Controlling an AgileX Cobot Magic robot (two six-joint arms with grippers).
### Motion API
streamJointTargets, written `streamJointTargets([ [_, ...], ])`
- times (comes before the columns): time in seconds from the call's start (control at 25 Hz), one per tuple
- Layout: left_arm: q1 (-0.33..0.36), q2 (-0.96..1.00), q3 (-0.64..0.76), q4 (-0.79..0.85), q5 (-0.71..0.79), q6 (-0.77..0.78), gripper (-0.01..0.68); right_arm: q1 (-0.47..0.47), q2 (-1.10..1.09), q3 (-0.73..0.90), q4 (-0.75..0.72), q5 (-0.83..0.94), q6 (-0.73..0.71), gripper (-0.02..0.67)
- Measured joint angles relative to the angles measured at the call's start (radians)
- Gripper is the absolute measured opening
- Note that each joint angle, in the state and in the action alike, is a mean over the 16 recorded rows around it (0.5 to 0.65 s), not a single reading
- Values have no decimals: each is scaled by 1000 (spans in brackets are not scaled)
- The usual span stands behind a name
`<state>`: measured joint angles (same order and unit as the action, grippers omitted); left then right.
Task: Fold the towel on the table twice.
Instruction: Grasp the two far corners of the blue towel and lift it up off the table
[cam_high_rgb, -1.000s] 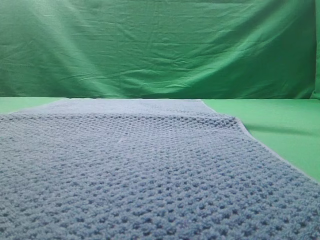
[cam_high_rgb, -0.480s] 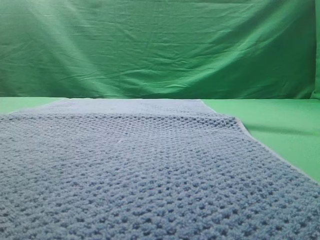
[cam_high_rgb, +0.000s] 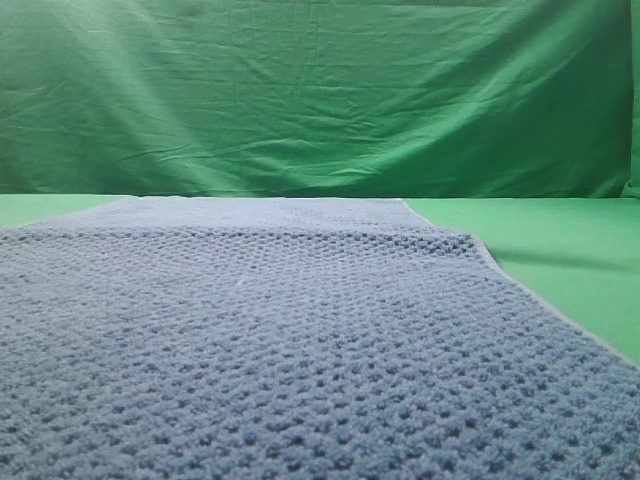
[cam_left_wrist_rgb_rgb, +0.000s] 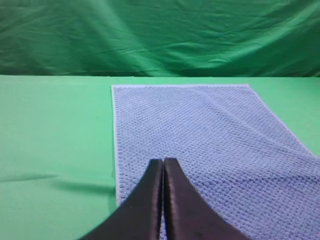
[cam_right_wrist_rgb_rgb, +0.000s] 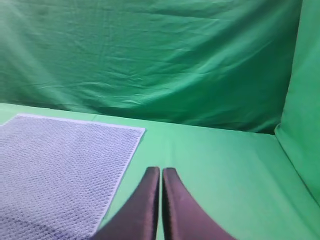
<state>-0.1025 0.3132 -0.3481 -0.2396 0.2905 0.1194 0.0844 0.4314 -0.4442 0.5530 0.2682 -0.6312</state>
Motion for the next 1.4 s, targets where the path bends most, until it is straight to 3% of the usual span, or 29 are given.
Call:
streamJointTargets([
  [0.36,-13,96,-119,2,122,-14,0,22,122,-114,-6,111,15,0],
  [0.8,-13,390,-339,78,357,-109,0,34,460,-356,-57,373,117,0],
  [1.4,0,884,-486,122,366,-136,0,253,943,-608,-303,460,353,0],
])
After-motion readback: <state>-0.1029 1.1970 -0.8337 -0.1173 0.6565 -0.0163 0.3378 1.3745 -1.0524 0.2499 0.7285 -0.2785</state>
